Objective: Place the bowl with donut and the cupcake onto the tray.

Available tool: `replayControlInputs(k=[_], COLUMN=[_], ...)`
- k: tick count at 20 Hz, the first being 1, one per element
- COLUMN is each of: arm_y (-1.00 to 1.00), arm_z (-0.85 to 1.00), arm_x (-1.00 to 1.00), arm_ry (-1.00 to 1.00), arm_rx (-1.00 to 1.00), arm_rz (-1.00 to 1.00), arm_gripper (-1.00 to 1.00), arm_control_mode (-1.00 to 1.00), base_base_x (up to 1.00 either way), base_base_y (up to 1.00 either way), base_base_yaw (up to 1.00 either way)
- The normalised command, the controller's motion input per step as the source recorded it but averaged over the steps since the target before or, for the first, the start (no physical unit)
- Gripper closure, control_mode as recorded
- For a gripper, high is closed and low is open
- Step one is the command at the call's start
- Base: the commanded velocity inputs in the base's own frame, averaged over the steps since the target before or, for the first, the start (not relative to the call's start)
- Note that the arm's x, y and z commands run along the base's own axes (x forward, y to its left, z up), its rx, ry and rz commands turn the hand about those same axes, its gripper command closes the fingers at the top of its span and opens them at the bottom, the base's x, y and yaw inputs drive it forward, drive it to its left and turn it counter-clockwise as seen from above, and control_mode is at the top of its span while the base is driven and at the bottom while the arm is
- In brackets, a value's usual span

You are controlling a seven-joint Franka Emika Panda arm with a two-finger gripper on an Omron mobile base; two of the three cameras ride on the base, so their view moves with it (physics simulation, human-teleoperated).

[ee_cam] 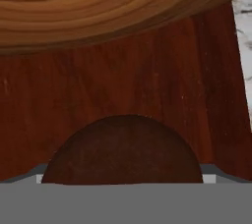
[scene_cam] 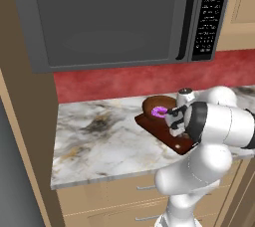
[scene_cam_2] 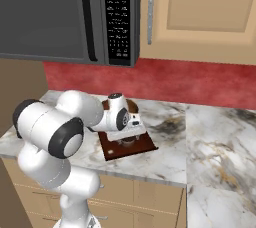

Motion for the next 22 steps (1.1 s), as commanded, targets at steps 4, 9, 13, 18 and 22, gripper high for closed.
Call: replayControlInputs(k=[4,9,13,18,22], arm_y=[0.0,0.0,0.16,0.22,0.42], arm_z=[0.56,0.48,0.42,0.59,0.34], arm_x=[-0.06,-0.1,-0.12,-0.3,-0.44], arm_ry=[0.0,0.01,0.05,0.05,0.0], arm_rx=[0.01,0.01,0.02,0.08,0.03], arm_rz=[-0.02,-0.04,-0.06,-0.11,-0.13], arm_gripper=[-1.0,-1.0,-1.0,-1.0,-1.0], arm_control_mode=[-1.0,-1.0,-1.0,-1.0,-1.0], base_base_x=[0.0,0.0,0.0,0.0,0.0], base_base_y=[0.0,0.0,0.0,0.0,0.0], base_base_yaw=[0.0,0.0,0.0,0.0,0.0])
